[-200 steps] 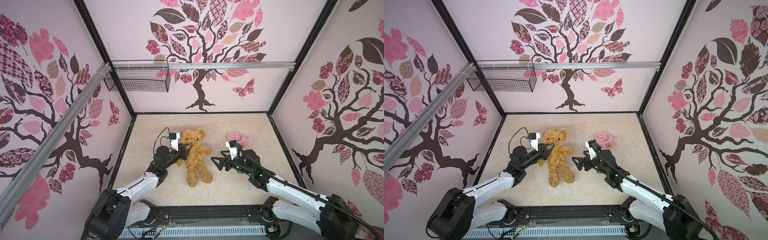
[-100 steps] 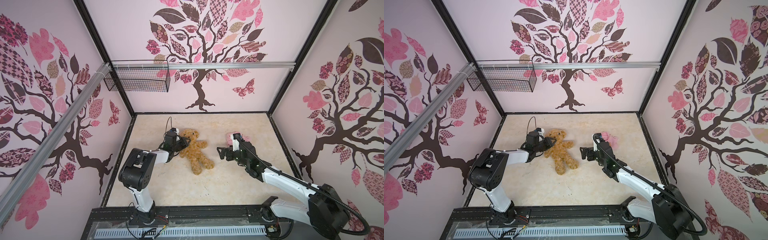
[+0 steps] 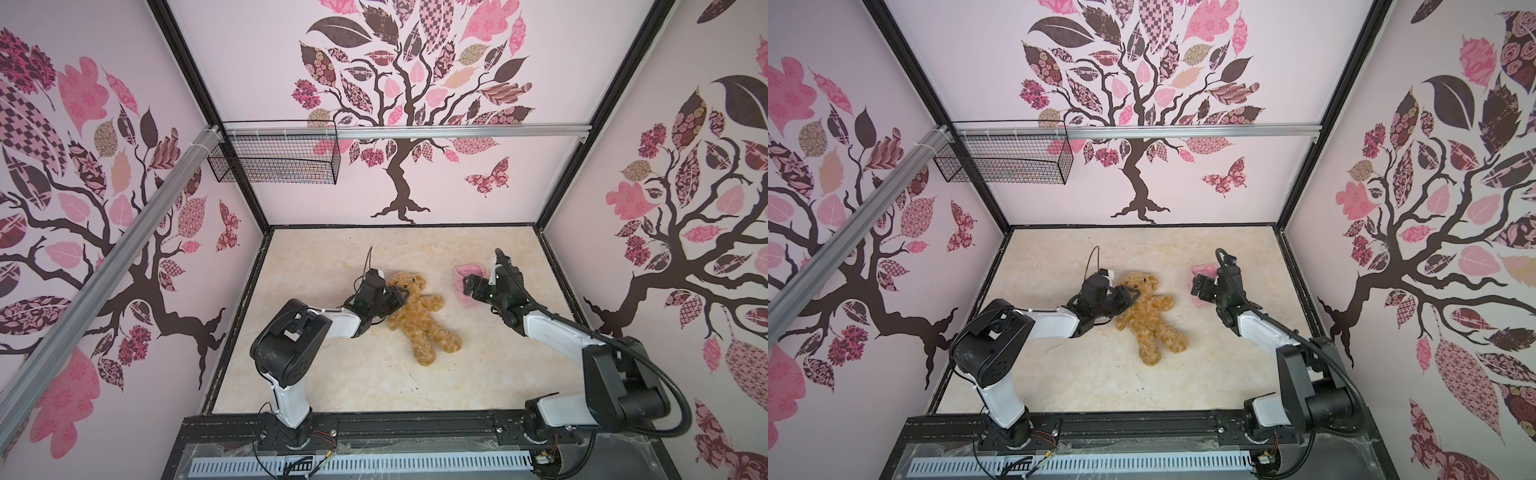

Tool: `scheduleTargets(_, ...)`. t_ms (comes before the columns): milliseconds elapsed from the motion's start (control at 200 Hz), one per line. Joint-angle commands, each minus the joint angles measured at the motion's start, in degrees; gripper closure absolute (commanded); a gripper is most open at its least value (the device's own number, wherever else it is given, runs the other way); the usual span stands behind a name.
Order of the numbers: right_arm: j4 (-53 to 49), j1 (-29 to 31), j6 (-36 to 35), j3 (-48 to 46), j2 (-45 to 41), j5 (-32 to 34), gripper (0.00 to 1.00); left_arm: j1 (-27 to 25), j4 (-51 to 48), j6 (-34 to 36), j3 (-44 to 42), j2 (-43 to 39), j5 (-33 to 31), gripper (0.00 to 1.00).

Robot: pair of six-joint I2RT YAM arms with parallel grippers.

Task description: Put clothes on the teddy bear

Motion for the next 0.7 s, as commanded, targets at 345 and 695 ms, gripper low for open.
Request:
scheduleTargets(345,-13.1,-2.1,-1.9,25.8,28.4,4.4,0.4,-6.0,-6.5,3.9,0.5,-5.4,-1.3,0.14)
scheduleTargets(695,-12.7,-2.7,-2.3,25.9,27.4,2.8,1.0,-2.1,-16.9,15.4,-3.1,-21.1,-7.6,0.11)
